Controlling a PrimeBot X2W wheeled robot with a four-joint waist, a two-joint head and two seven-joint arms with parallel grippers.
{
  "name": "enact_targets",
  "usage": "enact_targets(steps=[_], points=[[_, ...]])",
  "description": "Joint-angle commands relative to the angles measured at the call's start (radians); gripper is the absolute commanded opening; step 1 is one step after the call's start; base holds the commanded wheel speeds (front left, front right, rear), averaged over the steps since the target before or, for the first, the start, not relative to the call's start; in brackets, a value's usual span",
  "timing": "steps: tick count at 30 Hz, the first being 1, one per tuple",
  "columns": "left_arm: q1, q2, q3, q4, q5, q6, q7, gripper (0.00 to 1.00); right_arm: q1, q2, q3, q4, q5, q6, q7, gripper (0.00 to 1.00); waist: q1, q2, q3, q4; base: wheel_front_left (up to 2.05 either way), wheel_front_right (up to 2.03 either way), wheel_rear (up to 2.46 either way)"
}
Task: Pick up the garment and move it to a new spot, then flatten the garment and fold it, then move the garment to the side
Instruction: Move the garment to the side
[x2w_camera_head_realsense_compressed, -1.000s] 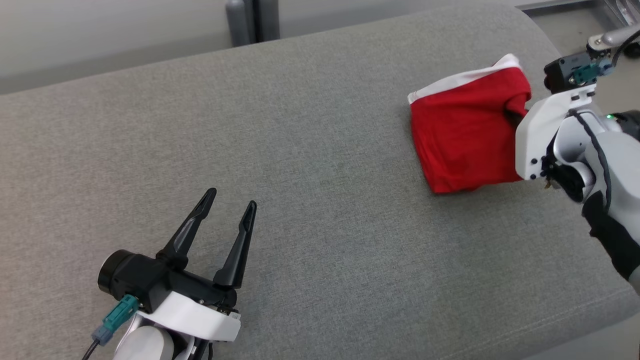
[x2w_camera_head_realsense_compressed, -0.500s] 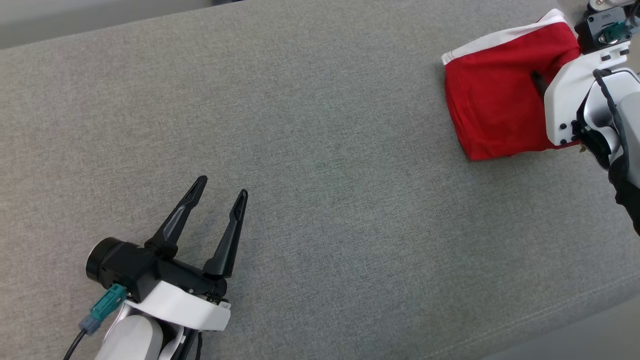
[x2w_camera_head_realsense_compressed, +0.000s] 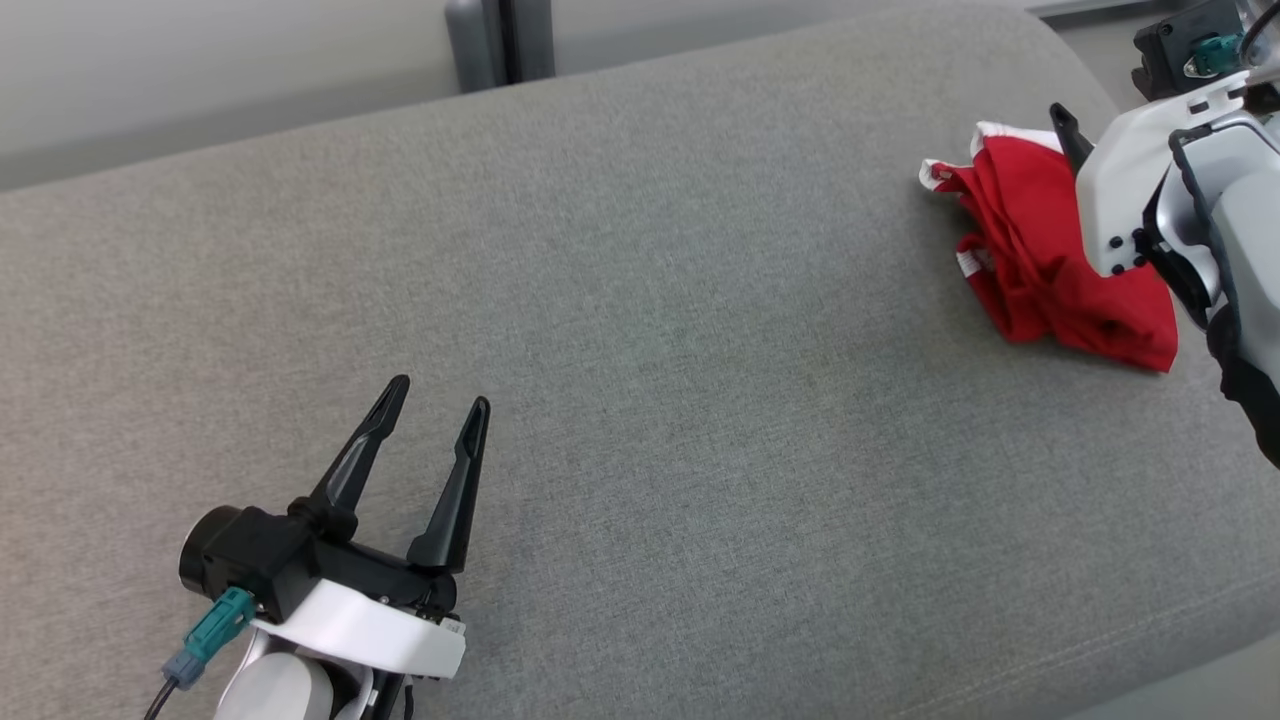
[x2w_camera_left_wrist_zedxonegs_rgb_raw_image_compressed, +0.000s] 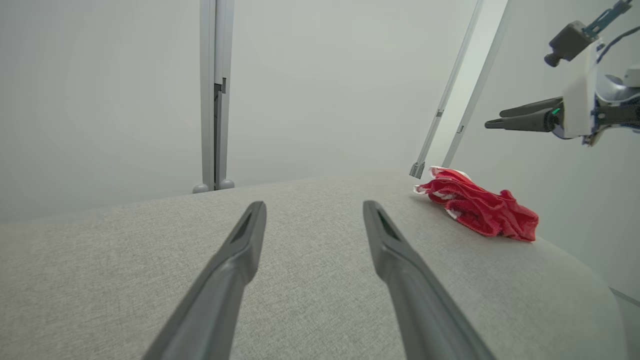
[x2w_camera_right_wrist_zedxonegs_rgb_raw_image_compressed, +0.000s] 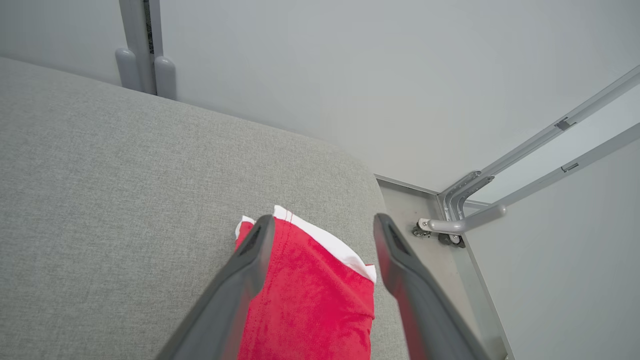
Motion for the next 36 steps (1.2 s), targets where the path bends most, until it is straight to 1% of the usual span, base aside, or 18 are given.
enact_targets(steps=[1, 4, 8, 14, 16, 17, 21, 23, 24, 27, 29, 32, 36], points=[[0.009, -0.004, 0.010, 0.000, 0.006, -0.002, 0.000, 1.00, -0.002, 0.005, 0.001, -0.007, 0.003, 0.000, -0.018, 1.00, 0.0000, -0.0001, -0.026, 0.008, 0.00, 0.00, 0.00], [0.028, -0.017, 0.024, 0.003, 0.010, -0.001, 0.000, 1.00, 0.020, 0.011, 0.003, -0.021, 0.010, 0.000, -0.048, 1.00, 0.0000, -0.0001, -0.059, 0.022, 0.00, 0.00, 0.00], [0.052, -0.040, 0.046, 0.009, 0.015, 0.000, 0.000, 1.00, 0.069, 0.006, -0.007, -0.057, 0.033, 0.000, -0.114, 1.00, 0.0000, -0.0001, -0.112, 0.052, 0.00, 0.00, 0.00], [0.094, -0.056, 0.101, 0.018, 0.026, 0.006, 0.000, 1.00, 0.183, -0.023, -0.033, -0.141, 0.071, 0.000, -0.235, 1.00, 0.0000, -0.0001, -0.194, 0.110, 0.00, 0.00, 0.00], [0.108, -0.058, 0.126, 0.019, 0.031, 0.011, 0.000, 1.00, 0.233, -0.033, -0.052, -0.175, 0.084, 0.000, -0.256, 1.00, 0.0000, -0.0001, -0.220, 0.134, 0.00, 0.00, 0.00], [0.108, -0.058, 0.126, 0.019, 0.031, 0.011, 0.000, 1.00, 0.233, -0.033, -0.052, -0.175, 0.084, 0.000, -0.256, 1.00, 0.0000, -0.0001, -0.220, 0.134, 0.00, 0.00, 0.00], [0.137, -0.053, 0.177, 0.018, 0.036, 0.022, 0.000, 1.00, 0.344, -0.052, -0.107, -0.268, 0.105, 0.000, -0.275, 1.00, 0.0000, -0.0001, -0.259, 0.178, 0.00, 0.00, 0.00], [0.151, -0.048, 0.201, 0.016, 0.037, 0.024, 0.000, 1.00, 0.410, -0.055, -0.148, -0.332, 0.097, 0.000, -0.278, 1.00, 0.0000, -0.0001, -0.270, 0.194, 0.00, 0.00, 0.00], [0.168, -0.045, 0.218, 0.017, 0.042, 0.025, 0.000, 1.00, 0.490, -0.057, -0.211, -0.418, 0.081, 0.000, -0.278, 1.00, 0.0000, -0.0001, -0.278, 0.209, 0.00, 0.00, 0.00], [0.188, -0.051, 0.243, 0.018, 0.045, 0.030, 0.000, 1.00, 0.633, -0.050, -0.329, -0.545, 0.033, 0.000, -0.278, 1.00, 0.0000, -0.0001, -0.287, 0.231, 0.00, 0.00, 0.00], [0.199, -0.058, 0.264, 0.017, 0.044, 0.034, 0.000, 1.00, 0.727, -0.023, -0.406, -0.652, 0.002, 0.000, -0.278, 1.00, 0.0000, -0.0001, -0.293, 0.242, 0.00, 0.00, 0.00], [0.215, -0.068, 0.290, 0.015, 0.048, 0.035, 0.000, 1.00, 0.882, 0.011, -0.507, -0.770, -0.057, 0.000, -0.278, 1.00, 0.0000, -0.0001, -0.299, 0.255, 0.00, 0.00, 0.00], [0.221, -0.081, 0.306, 0.017, 0.059, 0.029, 0.000, 1.00, 1.026, 0.066, -0.585, -0.857, -0.130, 0.000, -0.277, 1.00, 0.0000, -0.0001, -0.304, 0.261, 0.00, 0.00, 0.00]])
